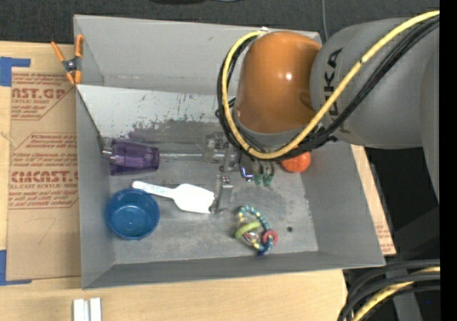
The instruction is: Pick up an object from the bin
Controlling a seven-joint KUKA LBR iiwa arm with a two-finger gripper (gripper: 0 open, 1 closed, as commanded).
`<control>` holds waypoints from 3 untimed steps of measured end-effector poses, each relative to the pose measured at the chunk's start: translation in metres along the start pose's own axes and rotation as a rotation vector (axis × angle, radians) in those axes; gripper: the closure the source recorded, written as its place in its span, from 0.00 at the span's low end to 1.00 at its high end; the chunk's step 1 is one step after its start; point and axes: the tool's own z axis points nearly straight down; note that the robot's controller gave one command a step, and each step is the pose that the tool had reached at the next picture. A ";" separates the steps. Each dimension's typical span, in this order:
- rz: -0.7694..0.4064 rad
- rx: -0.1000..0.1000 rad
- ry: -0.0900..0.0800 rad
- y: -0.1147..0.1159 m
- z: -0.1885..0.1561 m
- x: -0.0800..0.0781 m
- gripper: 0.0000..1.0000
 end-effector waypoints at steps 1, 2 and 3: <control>0.000 0.000 0.000 0.000 0.000 0.000 0.00; -0.304 0.000 -0.005 -0.013 0.036 0.015 0.00; -0.374 -0.001 0.000 -0.037 0.058 0.024 0.00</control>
Offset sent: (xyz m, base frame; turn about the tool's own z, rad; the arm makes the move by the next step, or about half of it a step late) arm -0.0254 -0.0245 -0.0608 -0.4952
